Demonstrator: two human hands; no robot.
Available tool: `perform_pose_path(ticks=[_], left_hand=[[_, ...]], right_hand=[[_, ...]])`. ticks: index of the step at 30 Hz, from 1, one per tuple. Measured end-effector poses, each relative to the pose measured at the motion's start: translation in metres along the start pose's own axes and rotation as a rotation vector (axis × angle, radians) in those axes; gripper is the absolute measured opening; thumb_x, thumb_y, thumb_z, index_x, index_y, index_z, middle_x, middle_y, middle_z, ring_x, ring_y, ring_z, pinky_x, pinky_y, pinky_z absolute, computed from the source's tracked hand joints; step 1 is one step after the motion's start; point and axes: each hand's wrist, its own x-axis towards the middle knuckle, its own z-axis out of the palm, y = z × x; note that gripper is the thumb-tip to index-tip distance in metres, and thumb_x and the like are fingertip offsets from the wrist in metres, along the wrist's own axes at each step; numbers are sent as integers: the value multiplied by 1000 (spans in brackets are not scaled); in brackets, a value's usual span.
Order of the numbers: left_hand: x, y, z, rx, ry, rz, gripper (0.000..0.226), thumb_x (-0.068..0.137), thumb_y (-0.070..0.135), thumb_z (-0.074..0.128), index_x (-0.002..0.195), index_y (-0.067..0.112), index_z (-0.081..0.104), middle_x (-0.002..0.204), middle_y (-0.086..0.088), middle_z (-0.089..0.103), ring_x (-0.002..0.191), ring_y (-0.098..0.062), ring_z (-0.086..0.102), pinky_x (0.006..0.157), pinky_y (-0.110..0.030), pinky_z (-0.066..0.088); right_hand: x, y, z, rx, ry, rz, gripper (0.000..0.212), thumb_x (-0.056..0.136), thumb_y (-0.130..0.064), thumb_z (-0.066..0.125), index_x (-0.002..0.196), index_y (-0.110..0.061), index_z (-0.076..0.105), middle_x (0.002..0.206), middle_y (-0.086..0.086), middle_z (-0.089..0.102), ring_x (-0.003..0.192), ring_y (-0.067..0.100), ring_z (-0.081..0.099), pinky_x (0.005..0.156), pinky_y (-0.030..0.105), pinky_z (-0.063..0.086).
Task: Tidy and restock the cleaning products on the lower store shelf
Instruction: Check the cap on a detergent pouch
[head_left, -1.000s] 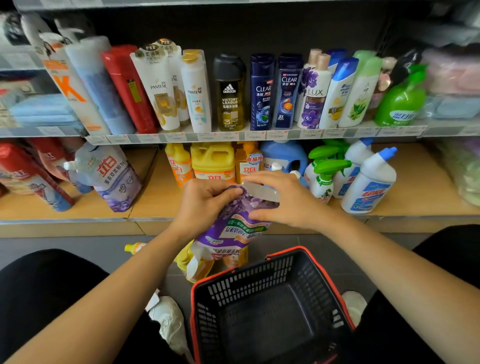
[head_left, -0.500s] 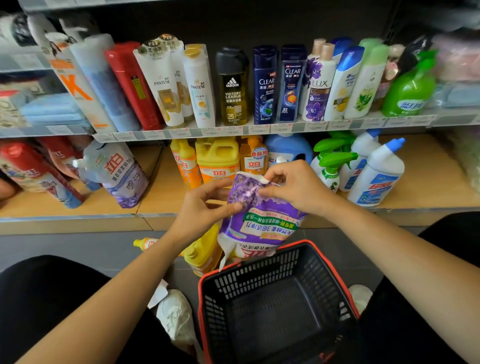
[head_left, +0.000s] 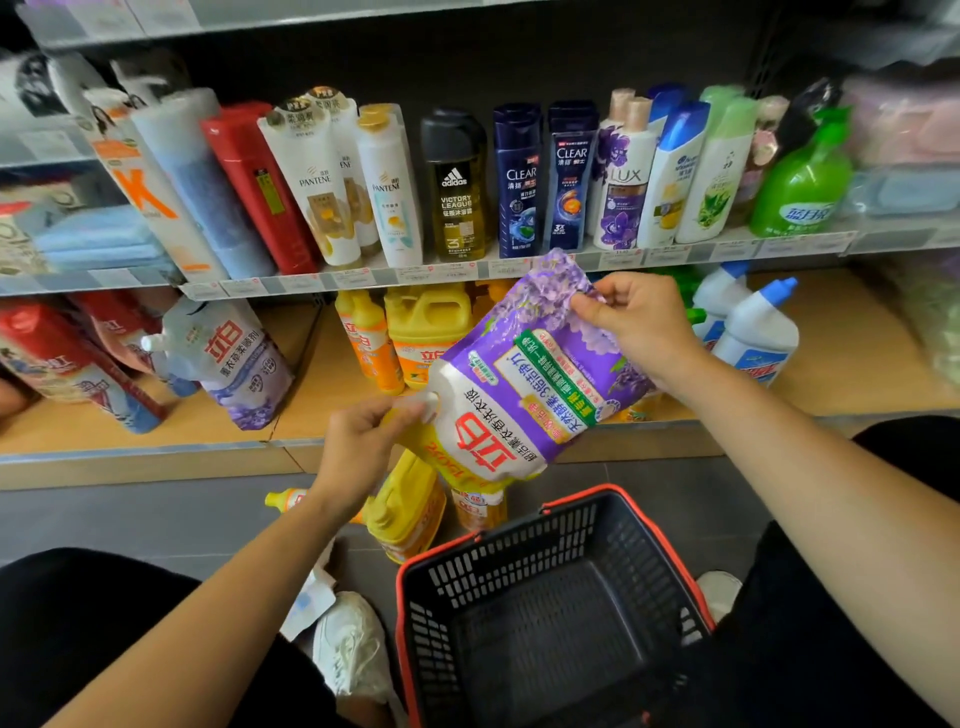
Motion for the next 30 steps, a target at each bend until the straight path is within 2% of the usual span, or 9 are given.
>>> perform_pose_path(ticks=[3, 8, 13, 17, 20, 23, 25, 27, 30], left_hand=[[6, 9, -3, -108, 94, 20, 13, 93, 14, 71, 89, 17, 83, 93, -5, 80, 89, -12, 73, 78, -24, 57], [15, 26, -4, -113, 95, 93, 13, 90, 11, 74, 87, 19, 84, 92, -5, 80, 88, -11, 73, 74, -22, 56], [16, 44, -2, -159, 15, 86, 15, 93, 16, 72, 84, 11, 83, 90, -11, 79, 86, -17, 76, 72, -24, 57], [12, 62, 5, -179, 6, 91, 27, 94, 20, 70, 75, 4, 79, 80, -14, 78, 74, -22, 75, 64, -26, 58], [9, 76, 12, -120, -23, 120, 29, 93, 25, 70, 75, 4, 78, 77, -13, 77, 70, -24, 76, 59, -25, 56], [9, 86, 15, -14, -19, 154, 33, 95, 26, 70, 73, 1, 76, 71, -13, 76, 63, -29, 73, 56, -31, 55], [9, 90, 17, 54, -51, 175, 37, 95, 26, 69, 73, -3, 74, 69, -12, 75, 63, -34, 72, 58, -37, 52], [9, 93, 18, 116, -93, 188, 39, 96, 29, 69, 71, -2, 74, 68, -10, 75, 63, -35, 71, 57, -37, 50], [7, 93, 19, 172, -160, 200, 46, 95, 34, 68, 74, -7, 72, 69, -13, 74, 62, -32, 70, 56, -40, 50]], right_hand=[[1, 14, 1, -25, 23, 59, 19, 89, -15, 73, 93, 4, 70, 87, 26, 70, 75, 20, 60, 70, 35, 49], [0, 33, 7, 101, 69, 196, 15, 93, -13, 68, 78, -13, 68, 65, -9, 72, 61, 1, 65, 58, 17, 52], [6, 44, 11, 224, 121, 328, 18, 92, -13, 69, 74, -12, 69, 68, -3, 73, 61, 8, 66, 58, 21, 52], [1, 55, 17, 116, 52, 409, 20, 94, -13, 66, 94, 7, 69, 88, 16, 73, 80, 22, 67, 76, 38, 55], [-7, 58, 22, 109, -14, 438, 14, 94, -10, 65, 102, 0, 71, 88, 8, 75, 77, 18, 71, 77, 36, 59], [-15, 53, 29, 86, -53, 464, 19, 91, -10, 70, 109, -6, 70, 106, 15, 72, 89, 23, 69, 77, 36, 60], [-21, 43, 32, -27, -100, 399, 38, 87, -18, 76, 124, -12, 65, 119, 7, 64, 102, 16, 62, 77, 26, 51], [-28, 28, 37, -119, -187, 193, 50, 84, -20, 79, 131, -17, 62, 129, -2, 57, 116, 8, 52, 89, 22, 46], [-38, 5, 48, -68, -420, -90, 47, 86, -16, 76, 131, -19, 62, 135, -4, 59, 123, 0, 53, 97, 12, 44]])
